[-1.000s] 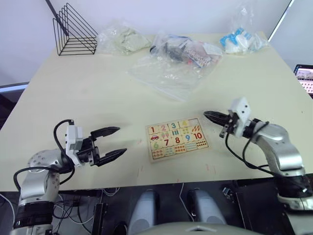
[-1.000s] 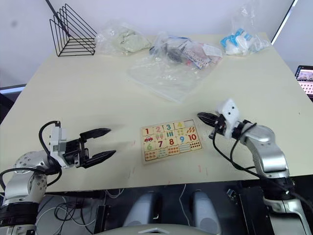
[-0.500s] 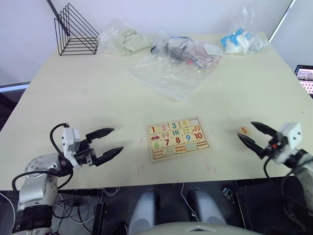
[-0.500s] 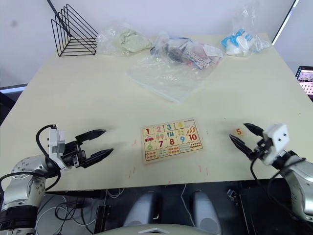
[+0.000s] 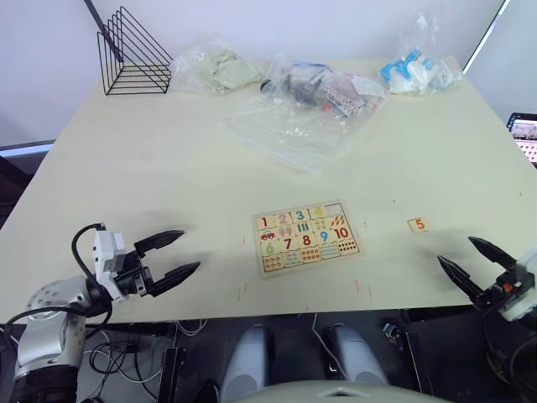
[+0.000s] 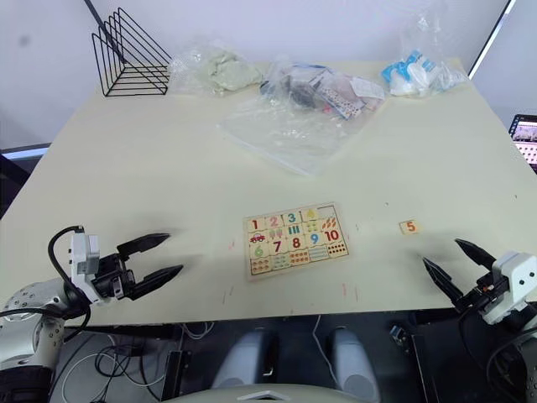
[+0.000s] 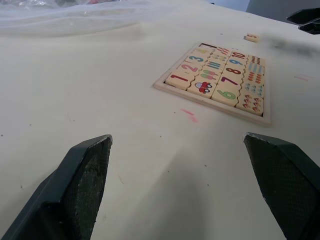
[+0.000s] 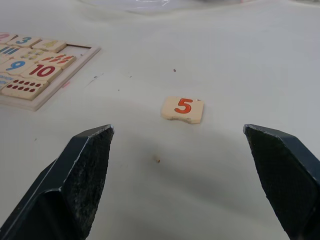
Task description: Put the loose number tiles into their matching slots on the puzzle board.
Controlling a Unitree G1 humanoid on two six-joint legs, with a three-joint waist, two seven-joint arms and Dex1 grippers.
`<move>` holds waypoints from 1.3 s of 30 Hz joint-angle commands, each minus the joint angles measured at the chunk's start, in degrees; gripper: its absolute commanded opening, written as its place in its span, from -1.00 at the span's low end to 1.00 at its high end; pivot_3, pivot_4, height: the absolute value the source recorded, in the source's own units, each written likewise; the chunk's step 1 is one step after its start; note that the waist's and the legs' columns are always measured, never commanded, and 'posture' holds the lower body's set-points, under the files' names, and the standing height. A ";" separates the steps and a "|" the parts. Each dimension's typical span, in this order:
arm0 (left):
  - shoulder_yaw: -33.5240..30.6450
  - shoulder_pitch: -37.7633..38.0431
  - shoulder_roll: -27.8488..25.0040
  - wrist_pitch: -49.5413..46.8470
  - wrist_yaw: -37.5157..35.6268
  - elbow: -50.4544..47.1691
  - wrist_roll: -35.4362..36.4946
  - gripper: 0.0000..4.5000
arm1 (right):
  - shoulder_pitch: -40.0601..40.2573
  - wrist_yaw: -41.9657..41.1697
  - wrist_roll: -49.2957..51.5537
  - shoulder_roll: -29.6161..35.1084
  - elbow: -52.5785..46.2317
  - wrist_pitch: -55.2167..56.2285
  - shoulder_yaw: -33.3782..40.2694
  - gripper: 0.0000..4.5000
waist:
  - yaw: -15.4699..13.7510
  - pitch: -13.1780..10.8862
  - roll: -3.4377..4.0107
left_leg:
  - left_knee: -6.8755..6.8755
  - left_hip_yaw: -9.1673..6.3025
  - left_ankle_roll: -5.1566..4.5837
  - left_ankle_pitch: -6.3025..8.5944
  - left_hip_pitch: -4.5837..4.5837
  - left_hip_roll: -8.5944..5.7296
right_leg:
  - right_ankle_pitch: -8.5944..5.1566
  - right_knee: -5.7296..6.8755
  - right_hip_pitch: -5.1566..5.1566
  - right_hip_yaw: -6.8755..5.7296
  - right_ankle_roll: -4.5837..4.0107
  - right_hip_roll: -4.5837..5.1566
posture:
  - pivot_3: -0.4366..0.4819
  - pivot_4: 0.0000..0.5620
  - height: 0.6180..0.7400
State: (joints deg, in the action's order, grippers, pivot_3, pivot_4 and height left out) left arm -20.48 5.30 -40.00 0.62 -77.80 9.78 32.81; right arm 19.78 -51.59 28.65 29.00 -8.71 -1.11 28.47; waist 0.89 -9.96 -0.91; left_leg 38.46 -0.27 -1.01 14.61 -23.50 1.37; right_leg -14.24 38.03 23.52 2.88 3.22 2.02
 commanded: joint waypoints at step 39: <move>-2.23 -3.72 -0.80 4.95 -3.52 6.49 0.14 1.00 | -3.16 3.74 0.17 -0.09 -1.66 1.22 -2.58 0.94 | -0.11 0.04 -0.03 | 0.00 0.02 0.00 0.00 0.10 0.00 | 0.00 0.00 -0.09 0.01 0.01 -0.01 | -0.05 -0.47 1.00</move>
State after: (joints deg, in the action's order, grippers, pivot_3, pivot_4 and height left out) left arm -21.85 2.14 -40.61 4.46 -81.70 16.78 32.74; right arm 16.98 -48.10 28.54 28.38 -10.04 -0.92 25.46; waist 0.78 -9.92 -0.94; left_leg 38.46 -0.24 -1.01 14.61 -23.40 1.37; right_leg -14.24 38.04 23.43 2.90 3.22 2.01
